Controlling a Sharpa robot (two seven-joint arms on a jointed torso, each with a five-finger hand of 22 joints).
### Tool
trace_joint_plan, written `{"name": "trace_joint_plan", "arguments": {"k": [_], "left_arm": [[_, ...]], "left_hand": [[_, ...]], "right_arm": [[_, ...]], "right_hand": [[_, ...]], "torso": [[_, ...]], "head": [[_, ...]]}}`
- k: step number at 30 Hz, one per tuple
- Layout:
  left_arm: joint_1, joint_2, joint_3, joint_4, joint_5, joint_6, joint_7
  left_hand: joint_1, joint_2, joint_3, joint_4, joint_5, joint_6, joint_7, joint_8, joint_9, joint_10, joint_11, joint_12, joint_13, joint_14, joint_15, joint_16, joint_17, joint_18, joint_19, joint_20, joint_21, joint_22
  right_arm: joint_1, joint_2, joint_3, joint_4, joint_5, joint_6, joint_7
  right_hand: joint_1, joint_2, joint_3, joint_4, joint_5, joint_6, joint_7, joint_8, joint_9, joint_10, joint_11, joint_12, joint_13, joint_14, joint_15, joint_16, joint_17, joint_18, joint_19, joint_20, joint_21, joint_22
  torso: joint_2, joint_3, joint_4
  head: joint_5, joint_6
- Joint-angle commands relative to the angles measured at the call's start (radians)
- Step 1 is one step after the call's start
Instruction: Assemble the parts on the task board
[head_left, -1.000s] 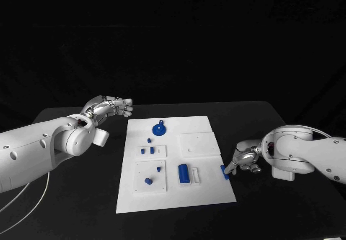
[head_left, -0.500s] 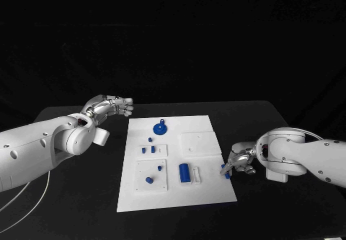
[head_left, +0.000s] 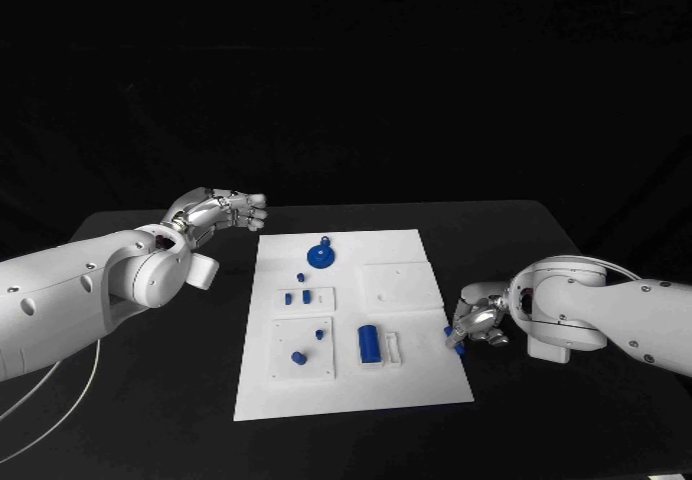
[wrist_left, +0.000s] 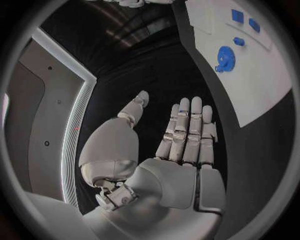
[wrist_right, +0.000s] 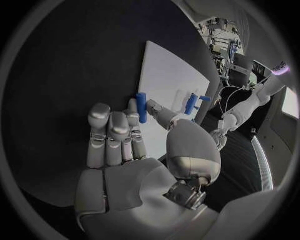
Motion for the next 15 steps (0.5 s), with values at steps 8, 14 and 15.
{"name": "trace_joint_plan", "arguments": {"k": [8, 14, 15], "left_arm": [[0.001, -0.001, 0.001, 0.003, 0.006, 0.013, 0.006], [0.001, 0.0, 0.0, 0.001, 0.006, 0.015, 0.006], [0.001, 0.001, 0.0, 0.001, 0.006, 0.015, 0.006]], "left_hand": [[-0.005, 0.006, 0.002, 0.004, -0.001, -0.008, -0.001, 0.005, -0.001, -0.008, -0.002, -0.002, -0.001, 0.004, 0.006, -0.005, 0.002, 0.017, 0.001, 0.003, -0.007, 0.002], [-0.005, 0.006, 0.002, 0.004, -0.001, -0.008, -0.001, 0.005, -0.002, -0.008, -0.002, -0.002, -0.001, 0.004, 0.006, -0.006, 0.003, 0.017, 0.001, 0.003, -0.007, 0.002], [-0.005, 0.006, 0.002, 0.005, -0.001, -0.008, -0.001, 0.005, -0.002, -0.008, -0.002, -0.002, -0.001, 0.004, 0.006, -0.006, 0.003, 0.017, 0.001, 0.003, -0.007, 0.002]], "right_arm": [[-0.012, -0.019, -0.009, -0.011, 0.012, -0.014, 0.008], [0.018, -0.032, 0.0, -0.003, 0.012, -0.036, 0.021], [0.022, -0.033, 0.002, -0.001, 0.012, -0.037, 0.023]], "right_hand": [[0.021, 0.016, 0.051, 0.003, 0.003, 0.013, -0.002, 0.003, -0.128, 0.012, 0.001, 0.007, 0.002, 0.002, 0.0, -0.001, 0.001, 0.039, 0.003, 0.009, 0.01, 0.003], [0.019, 0.016, 0.056, 0.002, 0.003, 0.016, -0.003, 0.005, -0.127, 0.014, 0.0, 0.007, 0.002, 0.003, 0.0, 0.0, 0.0, 0.039, 0.004, 0.01, 0.012, 0.004], [0.019, 0.016, 0.057, 0.001, 0.004, 0.017, -0.003, 0.005, -0.127, 0.015, 0.0, 0.008, 0.002, 0.003, 0.0, 0.0, 0.0, 0.039, 0.004, 0.01, 0.012, 0.004]], "torso": [[-0.001, 0.0006, -0.0006], [0.0, 0.0, -0.0007], [0.0, -0.0002, -0.0006]], "head": [[-0.001, 0.003], [-0.001, 0.005], [-0.001, 0.005]]}}
